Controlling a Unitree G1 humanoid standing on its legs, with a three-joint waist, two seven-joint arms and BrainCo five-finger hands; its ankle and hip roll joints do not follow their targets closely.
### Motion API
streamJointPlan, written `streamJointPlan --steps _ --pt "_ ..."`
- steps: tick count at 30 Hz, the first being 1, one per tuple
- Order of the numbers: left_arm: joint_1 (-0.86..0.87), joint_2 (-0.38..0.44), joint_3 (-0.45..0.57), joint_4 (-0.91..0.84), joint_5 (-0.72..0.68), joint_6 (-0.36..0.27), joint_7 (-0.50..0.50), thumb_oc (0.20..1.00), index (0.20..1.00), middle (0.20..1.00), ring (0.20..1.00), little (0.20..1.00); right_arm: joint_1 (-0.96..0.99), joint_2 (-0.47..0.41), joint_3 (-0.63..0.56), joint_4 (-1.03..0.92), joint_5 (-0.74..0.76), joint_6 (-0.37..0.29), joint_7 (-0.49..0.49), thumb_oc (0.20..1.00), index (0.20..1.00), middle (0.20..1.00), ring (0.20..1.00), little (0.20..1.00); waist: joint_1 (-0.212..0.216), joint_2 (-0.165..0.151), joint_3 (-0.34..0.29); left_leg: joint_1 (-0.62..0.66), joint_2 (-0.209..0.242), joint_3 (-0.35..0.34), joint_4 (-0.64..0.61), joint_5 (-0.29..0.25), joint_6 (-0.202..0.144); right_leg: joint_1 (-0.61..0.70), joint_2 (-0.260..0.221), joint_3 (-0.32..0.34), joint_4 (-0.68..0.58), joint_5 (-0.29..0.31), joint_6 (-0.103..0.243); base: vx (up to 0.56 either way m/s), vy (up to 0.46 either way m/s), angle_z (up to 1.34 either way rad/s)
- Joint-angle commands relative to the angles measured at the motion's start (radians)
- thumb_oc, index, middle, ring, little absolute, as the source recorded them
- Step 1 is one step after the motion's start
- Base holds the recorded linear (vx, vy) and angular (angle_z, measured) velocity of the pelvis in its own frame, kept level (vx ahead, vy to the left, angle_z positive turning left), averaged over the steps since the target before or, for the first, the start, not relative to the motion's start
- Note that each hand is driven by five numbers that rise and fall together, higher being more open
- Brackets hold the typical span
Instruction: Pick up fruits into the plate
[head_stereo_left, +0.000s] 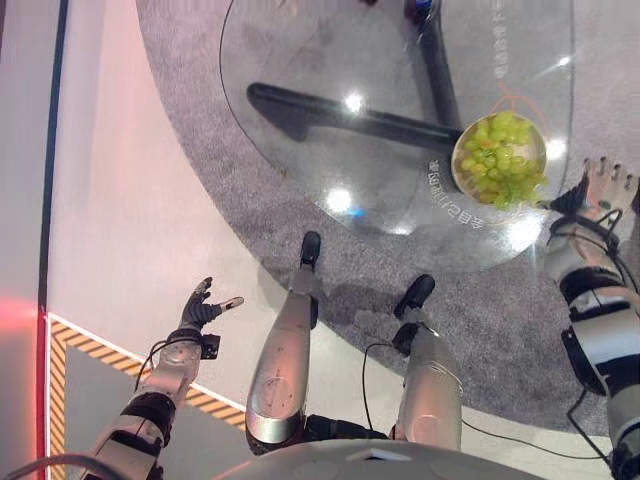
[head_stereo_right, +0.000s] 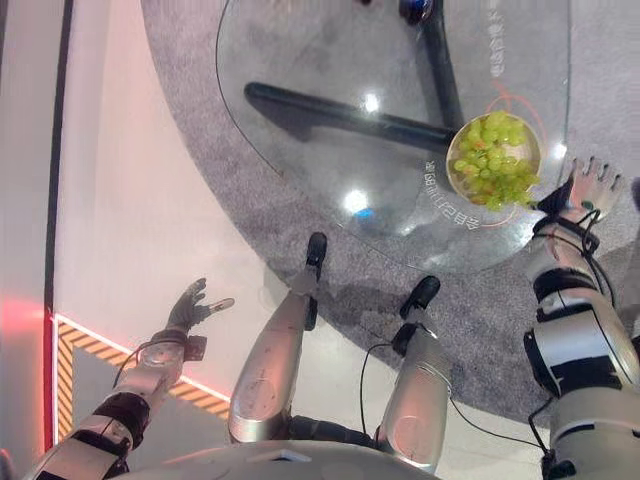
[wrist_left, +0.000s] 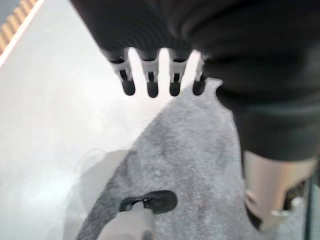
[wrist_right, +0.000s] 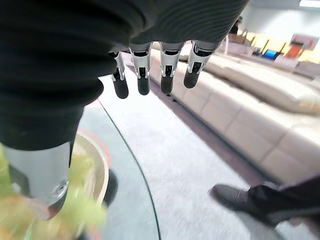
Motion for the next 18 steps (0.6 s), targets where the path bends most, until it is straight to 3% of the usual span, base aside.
streamJointPlan --steps 1,6,9,18 --pt "0.023 -0.017 0.042 0.08 0.055 0.005 0.004 1.0 1.0 1.0 1.0 1.0 0.156 0.023 -0.003 -0.047 -0.053 -0.059 -0.019 1.0 1.0 1.0 1.0 1.0 -0.056 -0.011 -0.033 0.132 -0.038 0.091 -0.014 -0.15 0.025 0.064 0.074 0.047 -0.008 -0.025 0.008 0.09 0.01 -0.09" --pt "0.031 -0.064 0.073 0.221 0.107 0.03 0.011 1.0 1.0 1.0 1.0 1.0 0.447 0.193 -0.011 -0.064 -0.055 -0.119 -0.004 1.0 1.0 1.0 1.0 1.0 -0.114 -0.071 -0.181 0.269 0.006 0.142 -0.084 -0.155 0.007 0.201 0.072 0.054 -0.102 -0.005 0.028 0.11 -0.004 -0.21" --pt "0.037 -0.082 0.093 0.296 0.146 0.049 -0.004 1.0 1.0 1.0 1.0 1.0 0.518 0.258 -0.003 -0.047 -0.058 -0.136 0.045 1.0 1.0 1.0 1.0 1.0 -0.134 -0.087 -0.245 0.328 0.025 0.164 -0.098 -0.161 0.001 0.254 0.071 0.055 -0.124 -0.007 0.031 0.11 -0.026 -0.33" --pt "0.058 -0.114 0.092 0.413 0.254 0.127 -0.044 1.0 1.0 1.0 1.0 1.0 0.601 0.326 -0.012 0.027 -0.037 -0.144 0.116 1.0 1.0 1.0 1.0 1.0 -0.176 -0.083 -0.364 0.416 0.057 0.198 -0.112 -0.171 -0.012 0.343 0.075 0.078 -0.155 -0.024 0.027 0.04 -0.01 -0.19"
